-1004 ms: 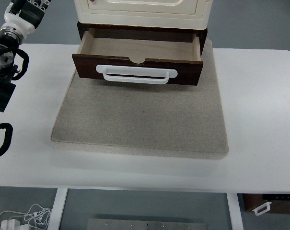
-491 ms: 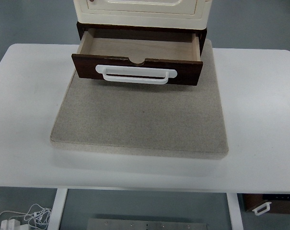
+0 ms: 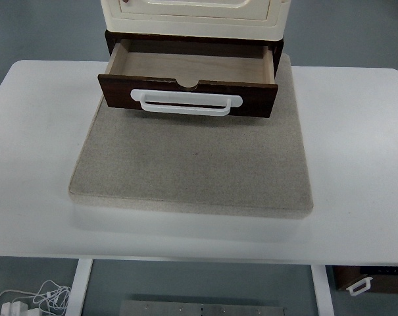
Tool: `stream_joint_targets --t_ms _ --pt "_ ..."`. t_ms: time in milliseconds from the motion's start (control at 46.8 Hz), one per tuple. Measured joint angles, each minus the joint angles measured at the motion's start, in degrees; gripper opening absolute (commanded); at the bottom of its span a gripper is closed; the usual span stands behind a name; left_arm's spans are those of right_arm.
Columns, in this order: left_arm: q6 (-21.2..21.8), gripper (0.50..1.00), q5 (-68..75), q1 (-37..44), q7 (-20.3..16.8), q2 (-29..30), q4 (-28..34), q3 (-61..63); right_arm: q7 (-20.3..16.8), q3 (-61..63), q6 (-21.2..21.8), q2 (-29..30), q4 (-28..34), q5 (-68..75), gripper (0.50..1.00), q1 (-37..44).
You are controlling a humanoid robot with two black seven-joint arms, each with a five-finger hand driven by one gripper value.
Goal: Close drawer under combined cabinet
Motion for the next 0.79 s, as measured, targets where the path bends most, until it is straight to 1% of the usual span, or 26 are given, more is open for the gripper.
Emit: stream_joint_targets --t_ms 235,491,790 --pt "-0.7 0.996 6.0 0.2 0.2 1.2 -9.0 2.5 0.0 0.0 0.0 0.0 0.0 0.0 0.952 0.0" --pt "-0.7 0.996 8.4 -0.4 0.2 1.3 -18.9 9.9 0.0 0.0 0.0 0.0 0.0 0.0 0.952 0.0" --pt "-0.8 0.996 16.5 -2.1 0.5 0.6 -26.0 19.1 0.0 0.0 0.0 0.0 0.0 0.0 0.952 0.0"
